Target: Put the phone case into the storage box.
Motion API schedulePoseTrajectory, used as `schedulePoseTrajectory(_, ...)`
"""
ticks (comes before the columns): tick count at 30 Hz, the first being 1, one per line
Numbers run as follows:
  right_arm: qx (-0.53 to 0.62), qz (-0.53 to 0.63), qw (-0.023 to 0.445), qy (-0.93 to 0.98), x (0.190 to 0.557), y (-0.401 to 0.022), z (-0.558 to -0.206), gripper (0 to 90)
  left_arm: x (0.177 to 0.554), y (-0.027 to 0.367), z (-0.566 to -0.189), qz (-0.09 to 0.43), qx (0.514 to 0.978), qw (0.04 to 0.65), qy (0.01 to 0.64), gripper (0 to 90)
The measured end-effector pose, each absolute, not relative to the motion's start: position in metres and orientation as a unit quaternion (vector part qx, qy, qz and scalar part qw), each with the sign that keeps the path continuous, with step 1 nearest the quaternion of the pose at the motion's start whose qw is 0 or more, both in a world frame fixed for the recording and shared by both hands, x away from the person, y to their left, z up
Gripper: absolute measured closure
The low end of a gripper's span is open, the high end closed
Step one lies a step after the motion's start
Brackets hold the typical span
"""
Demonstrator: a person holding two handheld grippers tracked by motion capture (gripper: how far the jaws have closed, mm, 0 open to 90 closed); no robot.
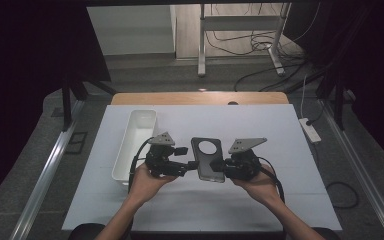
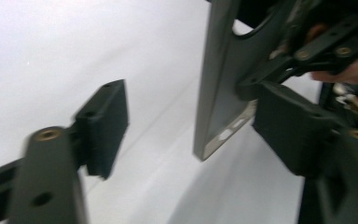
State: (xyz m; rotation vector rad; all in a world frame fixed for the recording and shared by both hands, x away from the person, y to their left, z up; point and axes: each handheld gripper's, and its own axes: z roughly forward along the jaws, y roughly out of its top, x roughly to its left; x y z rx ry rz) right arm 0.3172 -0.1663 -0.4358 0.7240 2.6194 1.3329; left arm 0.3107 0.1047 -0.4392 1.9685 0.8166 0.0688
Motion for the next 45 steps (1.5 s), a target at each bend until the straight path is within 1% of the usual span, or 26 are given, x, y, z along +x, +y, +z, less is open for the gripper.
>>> schedulePoseTrajectory(1, 0.239, 0.440, 0.057, 0.864, 0.317, -0.166, -0.436, 80.1, 0.311, 0.105, -0.439, 0.028, 0.808, 0.484, 0.335, 20.9)
schedulePoseTrajectory(2, 0.242, 0.437, 0.064, 0.864, 0.317, -0.167, -0.436, 80.2, 0.311, 0.105, -0.440, 0.036, 0.808, 0.479, 0.341, 20.9)
schedulePoseTrajectory(3, 0.244, 0.435, 0.074, 0.864, 0.317, -0.167, -0.436, 80.1, 0.312, 0.105, -0.440, 0.042, 0.809, 0.474, 0.346, 13.7)
schedulePoseTrajectory(4, 0.244, 0.435, 0.074, 0.864, 0.317, -0.167, -0.436, 80.1, 0.312, 0.105, -0.441, 0.045, 0.809, 0.470, 0.350, 13.7)
schedulePoseTrajectory(5, 0.247, 0.430, 0.086, 0.864, 0.316, -0.166, -0.435, 80.1, 0.312, 0.105, -0.442, 0.058, 0.811, 0.459, 0.358, 9.2)
schedulePoseTrajectory(7, 0.248, 0.432, 0.087, 0.863, 0.316, -0.166, -0.436, 80.1, 0.312, 0.104, -0.442, 0.063, 0.812, 0.453, 0.362, 6.4)
schedulePoseTrajectory(8, 0.253, 0.432, 0.091, 0.861, 0.316, -0.166, -0.436, 80.1, 0.312, 0.103, -0.443, 0.072, 0.814, 0.445, 0.367, 6.1)
schedulePoseTrajectory(10, 0.257, 0.430, 0.094, 0.860, 0.316, -0.165, -0.437, 80.1, 0.311, 0.102, -0.443, 0.072, 0.815, 0.443, 0.367, 6.1)
schedulePoseTrajectory(12, 0.265, 0.428, 0.097, 0.859, 0.315, -0.165, -0.437, 80.1, 0.310, 0.100, -0.443, 0.074, 0.817, 0.441, 0.365, 10.8)
schedulePoseTrajectory(13, 0.268, 0.428, 0.096, 0.858, 0.315, -0.164, -0.438, 80.1, 0.308, 0.098, -0.443, 0.079, 0.822, 0.436, 0.358, 15.3)
schedulePoseTrajectory(15, 0.268, 0.429, 0.096, 0.857, 0.315, -0.164, -0.438, 80.1, 0.307, 0.096, -0.443, 0.076, 0.824, 0.437, 0.353, 25.6)
schedulePoseTrajectory(16, 0.268, 0.429, 0.096, 0.857, 0.314, -0.163, -0.438, 80.1, 0.305, 0.094, -0.442, 0.072, 0.827, 0.438, 0.345, 32.2)
schedulePoseTrajectory(20, 0.267, 0.429, 0.095, 0.858, 0.313, -0.160, -0.438, 80.1, 0.303, 0.092, -0.440, 0.075, 0.826, 0.441, 0.344, 53.3)
schedulePoseTrajectory(25, 0.263, 0.430, 0.090, 0.859, 0.310, -0.157, -0.438, 80.0, 0.302, 0.093, -0.439, 0.066, 0.824, 0.448, 0.340, 72.2)
schedulePoseTrajectory(26, 0.262, 0.431, 0.089, 0.859, 0.310, -0.156, -0.438, 80.1, 0.301, 0.093, -0.439, 0.065, 0.824, 0.449, 0.340, 72.2)
schedulePoseTrajectory(27, 0.259, 0.431, 0.089, 0.860, 0.309, -0.155, -0.438, 80.0, 0.301, 0.093, -0.439, 0.058, 0.824, 0.450, 0.340, 79.0)
schedulePoseTrajectory(29, 0.250, 0.428, 0.085, 0.864, 0.306, -0.152, -0.439, 79.8, 0.302, 0.095, -0.438, 0.049, 0.819, 0.453, 0.348, 84.4)
schedulePoseTrajectory(32, 0.244, 0.429, 0.077, 0.867, 0.305, -0.150, -0.440, 79.5, 0.301, 0.096, -0.437, 0.054, 0.816, 0.453, 0.354, 86.4)
schedulePoseTrajectory(36, 0.237, 0.426, 0.076, 0.870, 0.302, -0.146, -0.442, 78.5, 0.302, 0.095, -0.438, 0.056, 0.812, 0.453, 0.363, 88.8)
schedulePoseTrajectory(39, 0.235, 0.423, 0.076, 0.872, 0.301, -0.143, -0.444, 75.6, 0.301, 0.093, -0.438, 0.063, 0.812, 0.448, 0.369, 89.0)
schedulePoseTrajectory(42, 0.236, 0.422, 0.065, 0.873, 0.302, -0.142, -0.445, 73.5, 0.300, 0.092, -0.438, 0.066, 0.813, 0.444, 0.370, 89.1)
schedulePoseTrajectory(45, 0.236, 0.418, 0.069, 0.875, 0.302, -0.142, -0.445, 70.4, 0.301, 0.091, -0.439, 0.069, 0.814, 0.439, 0.373, 89.1)
